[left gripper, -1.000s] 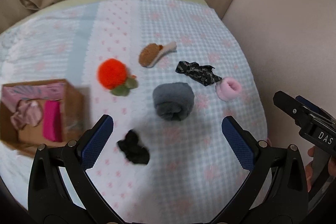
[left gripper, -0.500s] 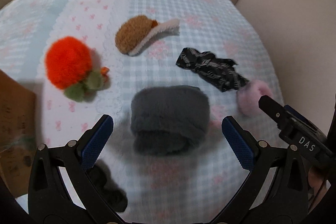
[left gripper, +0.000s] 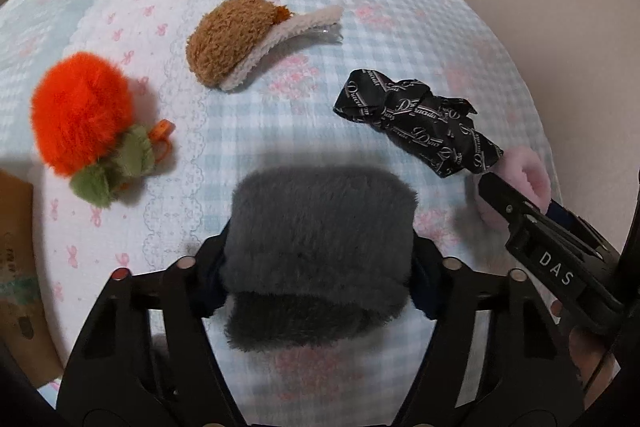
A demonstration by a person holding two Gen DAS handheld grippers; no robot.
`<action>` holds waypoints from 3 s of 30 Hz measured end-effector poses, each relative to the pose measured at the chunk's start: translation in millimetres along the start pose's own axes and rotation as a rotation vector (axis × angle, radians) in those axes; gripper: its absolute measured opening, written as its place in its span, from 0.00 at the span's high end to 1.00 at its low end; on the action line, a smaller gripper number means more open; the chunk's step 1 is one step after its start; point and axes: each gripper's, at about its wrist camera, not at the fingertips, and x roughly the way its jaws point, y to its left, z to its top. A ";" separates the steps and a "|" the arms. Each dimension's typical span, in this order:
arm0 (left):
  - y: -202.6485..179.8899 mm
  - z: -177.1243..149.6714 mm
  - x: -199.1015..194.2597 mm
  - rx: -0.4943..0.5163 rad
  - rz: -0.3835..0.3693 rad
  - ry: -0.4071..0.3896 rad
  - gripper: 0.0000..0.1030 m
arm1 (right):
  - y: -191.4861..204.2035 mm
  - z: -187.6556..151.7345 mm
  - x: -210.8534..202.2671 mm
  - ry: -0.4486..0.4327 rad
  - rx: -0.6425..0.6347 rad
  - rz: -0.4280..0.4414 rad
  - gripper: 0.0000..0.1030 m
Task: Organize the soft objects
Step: 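Grasp the grey fuzzy pouch with the left tool while the right tool grasps the pink ring, then carry the grey pouch and pink ring over the box with both tools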
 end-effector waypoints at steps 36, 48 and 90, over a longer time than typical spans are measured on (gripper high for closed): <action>44.3 -25.5 -328.5 -0.074 0.093 -0.311 0.43 | 120.9 1.3 -303.9 -0.227 -0.160 0.171 0.57; 175.0 -56.0 -405.8 -0.201 0.203 -0.354 0.43 | 246.2 -25.7 -330.6 -0.186 -0.284 0.314 0.57; 431.8 -36.7 -218.5 -0.035 0.222 0.128 0.43 | 485.9 -61.8 -69.9 0.413 -0.241 0.284 0.57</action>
